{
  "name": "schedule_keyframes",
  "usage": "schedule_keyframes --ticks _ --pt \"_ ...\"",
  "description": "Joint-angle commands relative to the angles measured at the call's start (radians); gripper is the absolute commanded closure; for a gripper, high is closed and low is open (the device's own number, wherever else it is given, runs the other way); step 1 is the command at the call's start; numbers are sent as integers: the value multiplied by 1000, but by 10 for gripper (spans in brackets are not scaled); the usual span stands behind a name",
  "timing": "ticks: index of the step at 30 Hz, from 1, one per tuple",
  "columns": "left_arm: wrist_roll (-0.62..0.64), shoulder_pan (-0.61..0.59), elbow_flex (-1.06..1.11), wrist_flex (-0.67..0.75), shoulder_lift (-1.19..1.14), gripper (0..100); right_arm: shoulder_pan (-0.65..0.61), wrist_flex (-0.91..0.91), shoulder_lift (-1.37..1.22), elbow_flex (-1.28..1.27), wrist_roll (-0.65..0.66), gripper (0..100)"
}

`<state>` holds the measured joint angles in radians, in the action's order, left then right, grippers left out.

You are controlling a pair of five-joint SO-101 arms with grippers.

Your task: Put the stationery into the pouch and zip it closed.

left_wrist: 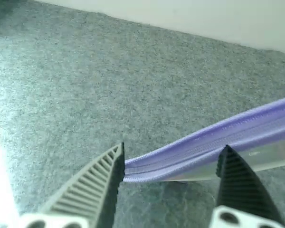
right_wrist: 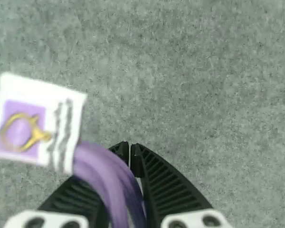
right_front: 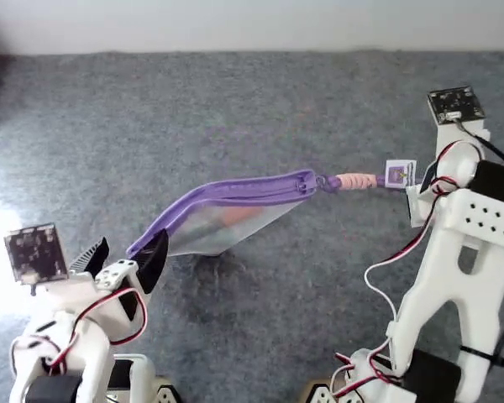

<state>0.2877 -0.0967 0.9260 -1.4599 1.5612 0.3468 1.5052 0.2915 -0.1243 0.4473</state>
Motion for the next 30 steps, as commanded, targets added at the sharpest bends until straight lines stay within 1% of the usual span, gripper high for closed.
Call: schedule_keyframes --ticks 1,7,15,19,27,30 --pt "52 -9 -21 63 -101 697 15 7 53 6 -11 991" --pt "94 -17 -88 144 -279 697 38 4 53 -51 -12 991" --pt "94 -18 -206 157 -491 697 39 15 64 -83 -14 991" --pt "94 -17 -240 157 -508 697 36 15 64 -83 -12 987" --pt "94 -17 -236 150 -508 697 33 16 64 -81 -11 983" --pt "94 -17 -237 146 -506 698 1 94 65 -63 -15 927"
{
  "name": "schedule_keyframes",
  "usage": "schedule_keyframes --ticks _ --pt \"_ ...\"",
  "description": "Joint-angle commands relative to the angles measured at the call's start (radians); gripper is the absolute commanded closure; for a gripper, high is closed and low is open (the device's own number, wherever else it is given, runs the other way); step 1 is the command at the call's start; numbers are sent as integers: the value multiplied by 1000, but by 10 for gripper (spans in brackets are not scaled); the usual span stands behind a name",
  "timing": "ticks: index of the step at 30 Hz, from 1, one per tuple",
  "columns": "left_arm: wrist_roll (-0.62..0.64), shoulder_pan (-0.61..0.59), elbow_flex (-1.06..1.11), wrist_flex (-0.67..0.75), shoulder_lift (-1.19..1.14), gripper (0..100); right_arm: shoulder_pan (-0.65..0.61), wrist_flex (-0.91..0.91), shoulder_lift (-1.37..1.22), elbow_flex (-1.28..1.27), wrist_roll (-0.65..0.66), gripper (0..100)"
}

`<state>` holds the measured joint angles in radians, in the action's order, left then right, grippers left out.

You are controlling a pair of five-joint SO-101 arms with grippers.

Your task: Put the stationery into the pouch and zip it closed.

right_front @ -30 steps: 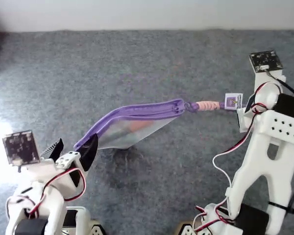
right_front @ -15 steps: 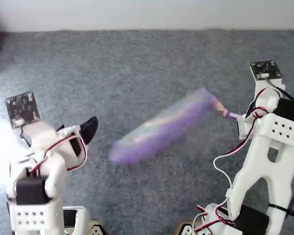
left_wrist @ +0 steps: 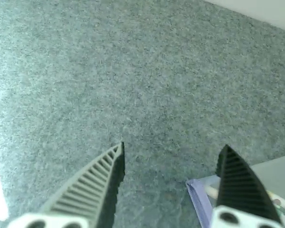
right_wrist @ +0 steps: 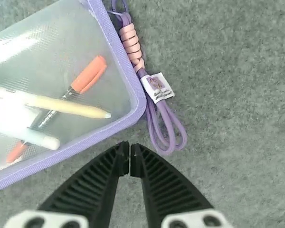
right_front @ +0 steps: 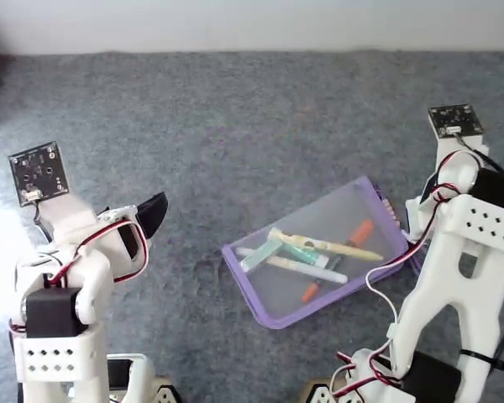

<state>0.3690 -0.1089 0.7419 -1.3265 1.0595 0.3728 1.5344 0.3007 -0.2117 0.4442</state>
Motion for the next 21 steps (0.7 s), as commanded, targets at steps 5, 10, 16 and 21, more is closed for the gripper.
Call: schedule_keyframes --ticks 5,10,16,21 --pt "12 -3 -59 -63 -5 698 -113 252 76 138 -130 805" --pt "11 -3 -59 -157 -5 704 -213 260 217 117 -250 866" --pt "-28 -3 -58 -153 -5 938 -314 259 484 -17 -345 965" --pt "-109 -3 -58 -140 29 989 -315 252 634 -164 -453 963"
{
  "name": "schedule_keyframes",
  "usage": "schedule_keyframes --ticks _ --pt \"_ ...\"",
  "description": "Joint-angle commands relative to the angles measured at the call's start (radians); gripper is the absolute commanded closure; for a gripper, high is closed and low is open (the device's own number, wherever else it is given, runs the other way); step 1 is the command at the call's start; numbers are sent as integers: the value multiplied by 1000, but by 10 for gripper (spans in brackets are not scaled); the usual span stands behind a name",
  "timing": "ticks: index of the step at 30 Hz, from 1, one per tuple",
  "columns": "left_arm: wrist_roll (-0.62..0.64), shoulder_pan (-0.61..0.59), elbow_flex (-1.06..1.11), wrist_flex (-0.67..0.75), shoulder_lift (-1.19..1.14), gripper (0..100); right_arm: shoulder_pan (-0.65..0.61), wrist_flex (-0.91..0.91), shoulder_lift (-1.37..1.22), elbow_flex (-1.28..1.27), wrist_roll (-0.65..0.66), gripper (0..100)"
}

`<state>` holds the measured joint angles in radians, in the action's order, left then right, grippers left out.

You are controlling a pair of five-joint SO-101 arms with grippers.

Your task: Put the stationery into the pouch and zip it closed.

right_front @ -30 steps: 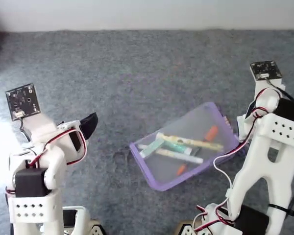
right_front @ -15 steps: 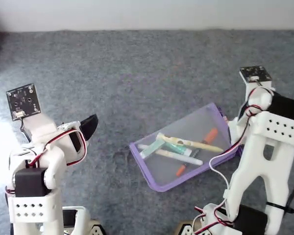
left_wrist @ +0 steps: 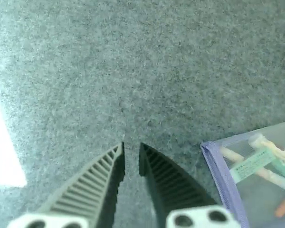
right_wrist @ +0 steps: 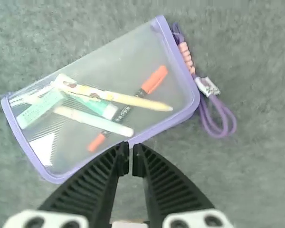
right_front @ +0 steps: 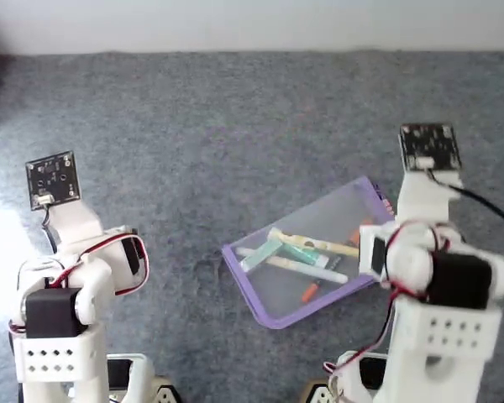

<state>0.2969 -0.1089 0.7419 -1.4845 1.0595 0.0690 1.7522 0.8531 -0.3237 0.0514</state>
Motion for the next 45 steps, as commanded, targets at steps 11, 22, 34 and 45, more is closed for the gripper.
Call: schedule_keyframes --ticks 11,22,34,45 --pt "-40 133 177 201 304 985 -10 -162 303 -324 -129 963" --pt "-201 133 522 423 474 984 -16 -472 631 -786 -123 963" --pt "-206 133 862 491 770 984 -19 -475 972 -1155 -121 963" --pt "-203 126 941 497 755 984 -10 -470 961 -1324 -127 963"
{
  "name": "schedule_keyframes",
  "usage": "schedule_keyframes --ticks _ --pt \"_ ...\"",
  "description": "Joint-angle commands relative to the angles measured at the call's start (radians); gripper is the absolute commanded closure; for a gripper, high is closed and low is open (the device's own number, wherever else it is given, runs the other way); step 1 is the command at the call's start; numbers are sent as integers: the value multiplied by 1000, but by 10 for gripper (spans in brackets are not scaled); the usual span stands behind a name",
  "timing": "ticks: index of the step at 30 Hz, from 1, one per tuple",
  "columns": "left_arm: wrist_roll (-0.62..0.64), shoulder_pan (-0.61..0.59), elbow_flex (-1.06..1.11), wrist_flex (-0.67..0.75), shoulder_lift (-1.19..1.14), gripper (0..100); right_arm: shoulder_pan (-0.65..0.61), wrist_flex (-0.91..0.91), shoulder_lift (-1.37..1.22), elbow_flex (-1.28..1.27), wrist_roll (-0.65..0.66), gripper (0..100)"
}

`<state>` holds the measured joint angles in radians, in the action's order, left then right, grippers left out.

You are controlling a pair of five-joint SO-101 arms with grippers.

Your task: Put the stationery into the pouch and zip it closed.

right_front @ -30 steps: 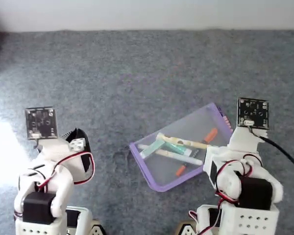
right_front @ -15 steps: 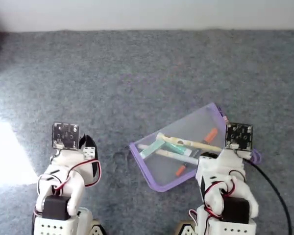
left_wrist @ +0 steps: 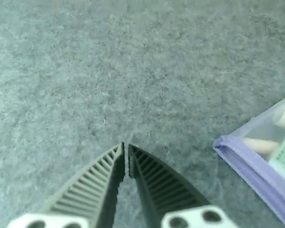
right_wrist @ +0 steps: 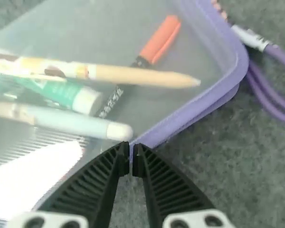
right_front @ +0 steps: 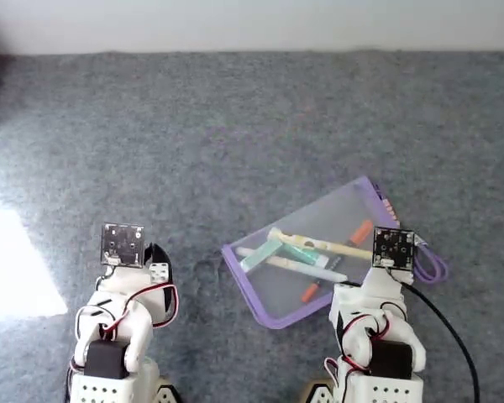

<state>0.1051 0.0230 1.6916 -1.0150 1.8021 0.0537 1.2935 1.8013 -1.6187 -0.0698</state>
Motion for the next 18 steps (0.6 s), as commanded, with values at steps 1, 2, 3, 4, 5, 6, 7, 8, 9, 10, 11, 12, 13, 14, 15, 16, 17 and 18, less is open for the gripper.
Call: schedule_keyframes --ticks 1,2,3,4,5,6,7,8,9,10,11,12,13,14,15,16,17,18 --pt "-11 -6 -8 28 12 985 7 -12 13 -57 -6 962" --pt "-11 -6 -8 26 12 985 13 -1 2 -68 -6 962" --pt "-9 -6 -8 23 12 985 21 13 13 -64 -8 962" --pt "-9 -6 -8 21 11 985 25 13 13 -63 -8 962" --pt "-9 -6 -8 21 11 985 25 13 13 -63 -6 962" --pt "-9 -6 -8 21 11 985 21 13 13 -63 -6 962" --pt "-9 -6 -8 21 9 985 21 13 13 -63 -6 962" --pt "-9 -6 -8 21 9 985 22 13 13 -63 -6 962" --pt "-9 -6 -8 25 9 985 24 13 13 -63 -6 962" --pt "-9 -8 -8 26 9 985 24 13 13 -63 -6 962" --pt "-9 -8 -8 25 9 985 22 13 13 -63 -6 962" --pt "-9 -8 -8 21 9 985 21 13 13 -63 -6 962" --pt "-9 -8 -8 21 9 985 21 13 13 -63 -6 962" --pt "-9 -8 -8 21 8 985 21 13 13 -63 -6 962" --pt "-9 -8 -8 20 6 985 21 13 13 -63 -6 962" --pt "-8 -8 -8 20 6 985 21 13 13 -63 -6 962" --pt "-8 -8 -8 20 6 985 21 13 13 -63 -6 962" --pt "-8 -8 -8 20 6 985 21 13 13 -63 -6 962"
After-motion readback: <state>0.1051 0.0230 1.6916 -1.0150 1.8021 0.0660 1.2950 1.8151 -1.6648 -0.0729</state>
